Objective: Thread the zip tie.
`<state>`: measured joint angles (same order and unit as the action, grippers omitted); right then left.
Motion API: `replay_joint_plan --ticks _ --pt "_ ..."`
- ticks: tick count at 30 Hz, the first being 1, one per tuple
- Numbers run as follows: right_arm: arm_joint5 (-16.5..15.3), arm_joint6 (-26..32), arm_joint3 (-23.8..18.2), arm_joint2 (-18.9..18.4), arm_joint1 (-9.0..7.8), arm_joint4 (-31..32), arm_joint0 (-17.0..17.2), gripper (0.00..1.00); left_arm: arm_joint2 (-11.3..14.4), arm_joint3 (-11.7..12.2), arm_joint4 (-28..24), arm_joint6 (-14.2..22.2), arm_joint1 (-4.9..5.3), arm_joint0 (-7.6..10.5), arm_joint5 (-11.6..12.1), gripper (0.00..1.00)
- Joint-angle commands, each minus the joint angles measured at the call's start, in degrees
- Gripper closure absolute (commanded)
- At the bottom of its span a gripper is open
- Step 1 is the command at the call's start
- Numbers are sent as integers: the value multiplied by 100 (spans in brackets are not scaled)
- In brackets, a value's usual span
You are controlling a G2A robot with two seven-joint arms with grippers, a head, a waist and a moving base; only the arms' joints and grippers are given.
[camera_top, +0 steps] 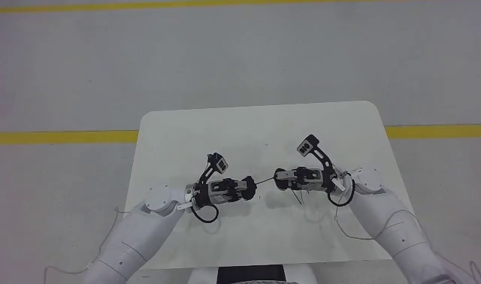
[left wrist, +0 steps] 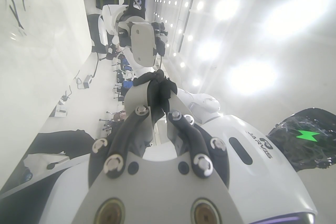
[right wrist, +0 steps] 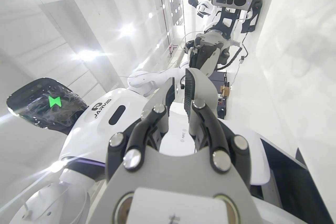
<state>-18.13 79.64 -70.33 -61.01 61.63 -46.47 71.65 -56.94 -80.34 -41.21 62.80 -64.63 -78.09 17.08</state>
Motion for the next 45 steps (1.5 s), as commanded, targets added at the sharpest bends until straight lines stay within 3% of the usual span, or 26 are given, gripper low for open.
replay_joint_plan --ticks 1,9,19,20,22,23,24,37,45 --pt "-10 0 16 5 -4 -6 -1 91 0 0 0 0 0 0 0 100" --pt "-14 0 70 30 -11 -19 -26 100 0 0 0 0 0 0 0 100" --pt "-81 0 93 13 -31 44 -28 100 0 0 0 0 0 0 0 100" --pt "-95 0 89 5 -34 54 -23 100 0 0 0 0 0 0 0 94" --pt "-127 0 79 -18 -41 73 -9 100 0 0 0 0 0 0 0 55" --pt "-135 0 71 -33 -44 79 -1 100 0 0 0 0 0 0 0 44" --pt "-135 0 60 -54 -46 101 4 100 0 0 0 0 0 0 0 0" --pt "-135 0 -133 -414 -20 277 222 100 91 -180 158 -378 10 -3 -64 0" --pt "-135 0 -151 -452 46 363 280 100 427 -165 165 -512 -64 135 -109 0"
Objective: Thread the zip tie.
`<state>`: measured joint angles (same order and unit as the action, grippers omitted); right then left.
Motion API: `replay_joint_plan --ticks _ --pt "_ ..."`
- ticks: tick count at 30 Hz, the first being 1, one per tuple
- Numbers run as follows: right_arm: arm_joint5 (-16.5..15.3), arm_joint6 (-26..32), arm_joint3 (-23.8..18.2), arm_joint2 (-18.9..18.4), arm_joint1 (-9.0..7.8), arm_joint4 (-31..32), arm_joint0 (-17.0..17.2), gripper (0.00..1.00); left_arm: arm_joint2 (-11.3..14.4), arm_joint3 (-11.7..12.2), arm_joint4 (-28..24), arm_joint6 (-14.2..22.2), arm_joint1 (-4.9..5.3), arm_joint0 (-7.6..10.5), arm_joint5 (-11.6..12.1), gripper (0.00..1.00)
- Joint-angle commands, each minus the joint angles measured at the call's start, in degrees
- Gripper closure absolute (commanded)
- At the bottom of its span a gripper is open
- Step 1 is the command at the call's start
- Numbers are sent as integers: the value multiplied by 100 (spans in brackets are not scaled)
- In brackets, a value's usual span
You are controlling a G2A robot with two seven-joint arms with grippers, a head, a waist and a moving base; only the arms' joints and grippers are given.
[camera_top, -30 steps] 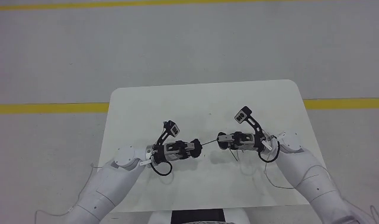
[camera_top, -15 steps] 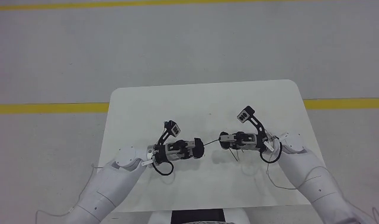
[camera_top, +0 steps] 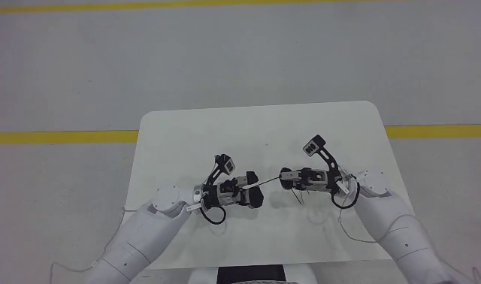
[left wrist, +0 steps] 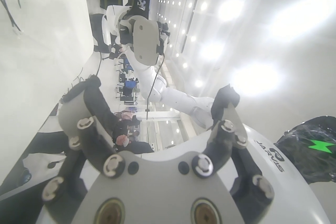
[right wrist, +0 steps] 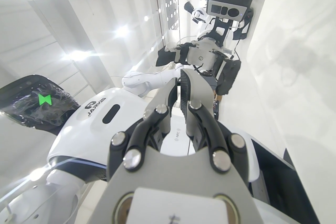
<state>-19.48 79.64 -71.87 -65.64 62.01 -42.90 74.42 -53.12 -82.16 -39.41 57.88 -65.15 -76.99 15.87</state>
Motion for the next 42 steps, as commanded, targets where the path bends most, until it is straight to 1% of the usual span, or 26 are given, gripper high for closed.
replay_joint_plan --ticks 1,2,9,11,15,26,31,32,33,35,40,42 --pt "0 0 8 20 14 14 3 100 77 27 -37 2 -21 48 31 0" --pt "0 0 8 20 14 14 3 100 89 46 -44 0 -28 69 97 0" --pt "0 0 8 20 14 14 3 100 89 46 -44 0 -28 69 97 0" --pt "37 -161 -144 29 22 -29 71 100 113 -9 2 -188 -32 48 44 0" --pt "26 -1 -228 -11 11 -122 135 100 118 -34 24 -299 -26 42 -7 0" --pt "0 0 -229 39 -3 -113 119 100 194 -56 28 -310 -24 91 -62 0" --pt "20 0 -196 109 10 -72 73 100 217 -41 36 -314 -20 112 -78 11" --pt "17 -3 -188 121 14 -68 64 100 220 -41 35 -312 -19 114 -79 11" --pt "15 -8 -182 132 18 -66 56 100 223 -41 35 -311 -18 117 -80 14" --pt "10 -23 -171 160 28 -57 36 100 229 -41 35 -307 -16 123 -82 14" --pt "0 -76 -141 207 49 -24 -6 100 241 -40 33 -302 -10 134 -85 18" --pt "0 -121 -127 227 55 52 -31 100 246 -40 29 -300 -7 137 -87 23"
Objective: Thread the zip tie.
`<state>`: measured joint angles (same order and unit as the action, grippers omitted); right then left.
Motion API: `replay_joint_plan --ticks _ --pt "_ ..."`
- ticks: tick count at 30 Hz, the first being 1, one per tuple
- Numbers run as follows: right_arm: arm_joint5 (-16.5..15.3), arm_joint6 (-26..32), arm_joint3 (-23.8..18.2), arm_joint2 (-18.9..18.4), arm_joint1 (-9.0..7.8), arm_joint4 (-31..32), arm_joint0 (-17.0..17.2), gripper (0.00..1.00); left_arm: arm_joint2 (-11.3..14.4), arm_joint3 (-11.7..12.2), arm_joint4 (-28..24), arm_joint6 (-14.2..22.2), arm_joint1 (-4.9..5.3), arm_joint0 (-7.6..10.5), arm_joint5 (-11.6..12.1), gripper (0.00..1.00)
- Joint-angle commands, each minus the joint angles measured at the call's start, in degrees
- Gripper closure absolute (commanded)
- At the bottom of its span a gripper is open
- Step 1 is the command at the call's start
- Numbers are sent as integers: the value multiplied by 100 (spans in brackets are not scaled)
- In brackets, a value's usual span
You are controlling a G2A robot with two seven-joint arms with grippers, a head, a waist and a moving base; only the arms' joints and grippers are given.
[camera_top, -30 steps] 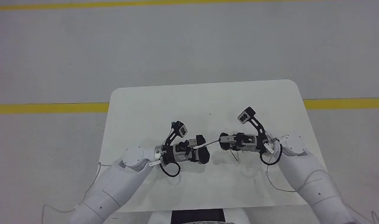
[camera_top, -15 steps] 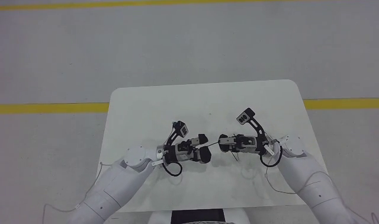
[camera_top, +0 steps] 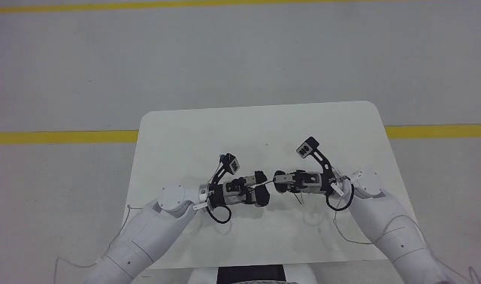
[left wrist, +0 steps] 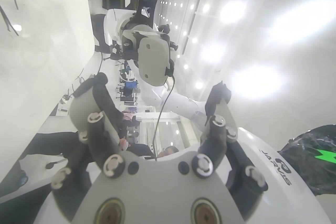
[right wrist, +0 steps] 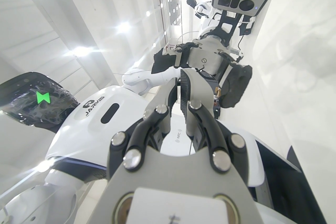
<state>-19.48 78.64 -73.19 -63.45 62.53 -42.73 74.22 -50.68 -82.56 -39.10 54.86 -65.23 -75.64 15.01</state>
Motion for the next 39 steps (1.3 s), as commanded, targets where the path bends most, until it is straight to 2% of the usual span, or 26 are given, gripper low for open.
replay_joint_plan --ticks 1,4,7,12,24,39 --pt "0 -36 8 14 5 52 -17 100 4 1 -2 3 3 3 -1 24" --pt "0 -77 18 20 11 120 -28 100 11 0 -6 5 6 4 3 28" --pt "0 -140 14 23 10 267 -38 100 15 1 -10 7 11 4 9 40" --pt "0 -245 -11 -5 2 475 -17 100 0 -5 -4 -2 24 0 22 50" --pt "55 -274 -49 -54 -51 960 0 100 -6 -4 119 -71 56 -24 36 56" --pt "143 -199 -53 45 -66 1074 -30 100 18 30 152 -72 84 -20 -14 70"
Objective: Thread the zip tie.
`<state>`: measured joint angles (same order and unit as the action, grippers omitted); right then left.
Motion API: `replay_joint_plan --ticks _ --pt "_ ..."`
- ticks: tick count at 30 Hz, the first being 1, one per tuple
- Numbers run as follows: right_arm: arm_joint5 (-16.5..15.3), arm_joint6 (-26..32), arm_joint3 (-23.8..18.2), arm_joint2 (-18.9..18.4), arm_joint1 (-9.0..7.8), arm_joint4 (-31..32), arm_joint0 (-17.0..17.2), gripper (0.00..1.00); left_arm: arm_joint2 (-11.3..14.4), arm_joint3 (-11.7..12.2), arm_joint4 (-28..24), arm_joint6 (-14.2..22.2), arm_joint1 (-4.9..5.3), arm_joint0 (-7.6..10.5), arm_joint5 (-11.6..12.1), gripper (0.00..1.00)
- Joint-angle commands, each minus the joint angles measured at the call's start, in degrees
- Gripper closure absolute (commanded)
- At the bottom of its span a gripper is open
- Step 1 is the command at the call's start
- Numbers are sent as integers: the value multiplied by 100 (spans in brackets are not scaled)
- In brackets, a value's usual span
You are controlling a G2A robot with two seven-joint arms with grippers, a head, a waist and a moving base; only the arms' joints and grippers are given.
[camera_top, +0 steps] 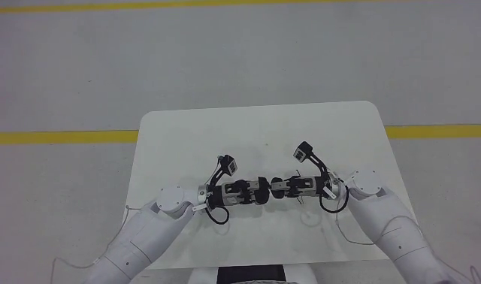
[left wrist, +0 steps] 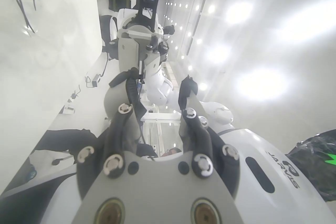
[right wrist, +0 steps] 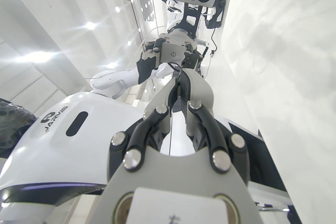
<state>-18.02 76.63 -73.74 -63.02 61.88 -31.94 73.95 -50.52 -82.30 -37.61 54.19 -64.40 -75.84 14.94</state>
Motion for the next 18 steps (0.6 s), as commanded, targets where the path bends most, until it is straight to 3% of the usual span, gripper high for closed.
replay_joint_plan --ticks 1,10,18 --pt "-6 6 6 7 -1 -12 -5 100 6 11 10 -11 3 2 -17 71" --pt "6 37 21 48 -6 -16 -22 100 28 30 42 -60 14 17 -53 80" --pt "-16 43 32 66 -11 -54 -28 100 60 40 67 -86 22 31 -88 81"
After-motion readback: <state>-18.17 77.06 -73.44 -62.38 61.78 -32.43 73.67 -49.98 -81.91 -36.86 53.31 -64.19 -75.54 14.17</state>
